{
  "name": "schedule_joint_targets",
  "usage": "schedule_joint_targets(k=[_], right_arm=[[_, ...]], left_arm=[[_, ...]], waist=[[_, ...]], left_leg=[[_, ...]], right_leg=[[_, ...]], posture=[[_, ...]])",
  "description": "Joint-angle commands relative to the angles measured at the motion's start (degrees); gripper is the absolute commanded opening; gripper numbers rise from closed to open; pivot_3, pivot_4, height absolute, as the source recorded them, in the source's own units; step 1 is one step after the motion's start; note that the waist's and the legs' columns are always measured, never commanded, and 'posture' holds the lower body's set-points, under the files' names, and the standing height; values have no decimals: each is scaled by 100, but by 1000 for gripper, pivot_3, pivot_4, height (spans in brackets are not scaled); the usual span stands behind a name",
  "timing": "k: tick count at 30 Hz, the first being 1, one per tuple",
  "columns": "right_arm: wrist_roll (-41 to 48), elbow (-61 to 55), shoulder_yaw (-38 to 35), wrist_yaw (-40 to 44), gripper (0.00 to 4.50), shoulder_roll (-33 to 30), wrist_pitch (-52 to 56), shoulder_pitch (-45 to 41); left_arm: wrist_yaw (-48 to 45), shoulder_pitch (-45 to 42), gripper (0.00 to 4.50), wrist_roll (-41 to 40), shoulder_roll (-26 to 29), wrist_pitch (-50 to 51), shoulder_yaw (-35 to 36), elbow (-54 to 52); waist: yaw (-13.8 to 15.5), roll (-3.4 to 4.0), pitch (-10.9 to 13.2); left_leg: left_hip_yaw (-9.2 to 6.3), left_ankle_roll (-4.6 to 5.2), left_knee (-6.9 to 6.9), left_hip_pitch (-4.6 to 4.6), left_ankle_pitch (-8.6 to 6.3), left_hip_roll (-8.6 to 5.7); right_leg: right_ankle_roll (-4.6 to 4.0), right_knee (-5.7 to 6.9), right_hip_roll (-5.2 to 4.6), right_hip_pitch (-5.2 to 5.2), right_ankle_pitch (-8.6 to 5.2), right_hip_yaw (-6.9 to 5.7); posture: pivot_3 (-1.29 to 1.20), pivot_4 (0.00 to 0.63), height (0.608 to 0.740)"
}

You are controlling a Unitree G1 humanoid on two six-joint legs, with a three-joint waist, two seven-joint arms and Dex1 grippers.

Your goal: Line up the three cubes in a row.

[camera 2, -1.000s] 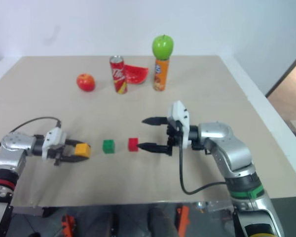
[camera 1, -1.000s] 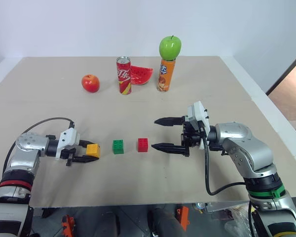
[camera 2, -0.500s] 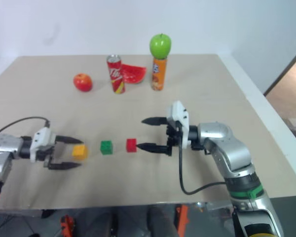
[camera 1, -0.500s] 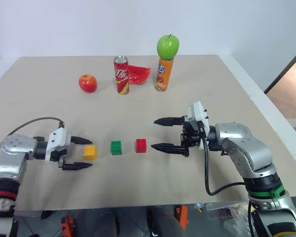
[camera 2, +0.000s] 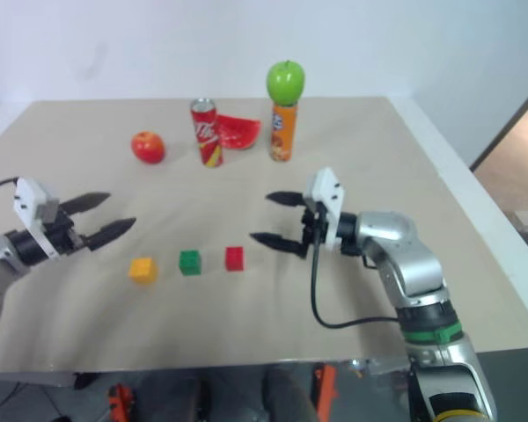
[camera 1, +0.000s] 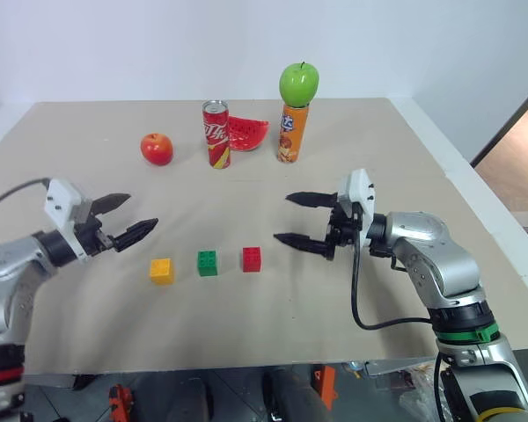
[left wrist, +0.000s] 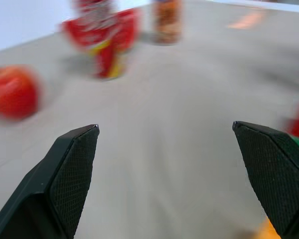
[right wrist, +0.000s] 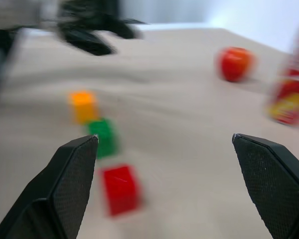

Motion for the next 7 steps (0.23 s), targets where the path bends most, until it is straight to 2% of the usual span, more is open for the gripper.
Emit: schedule_joint_targets(k=[1, 7], right_arm=[[-113, 80, -339, -316, 4500, 48, -313, 114], [-176, 105, -636, -682, 4500, 49, -507, 497]], left_arm=[[956, 286, 4453, 369, -220, -44, 256, -450], [1770, 914, 4453, 795, -638, -516, 436, -767]], waist=[[4, -1, -1], [8, -3, -2]], left_leg=[[-1, 0, 0, 0, 0, 1], [-1, -1, 0, 3, 0, -1]], right_leg=[[0, 0, 0, 0, 0, -1], [-1, 0, -4, 3, 3, 1]], posture=[[0, 150, 740], [0, 150, 740]])
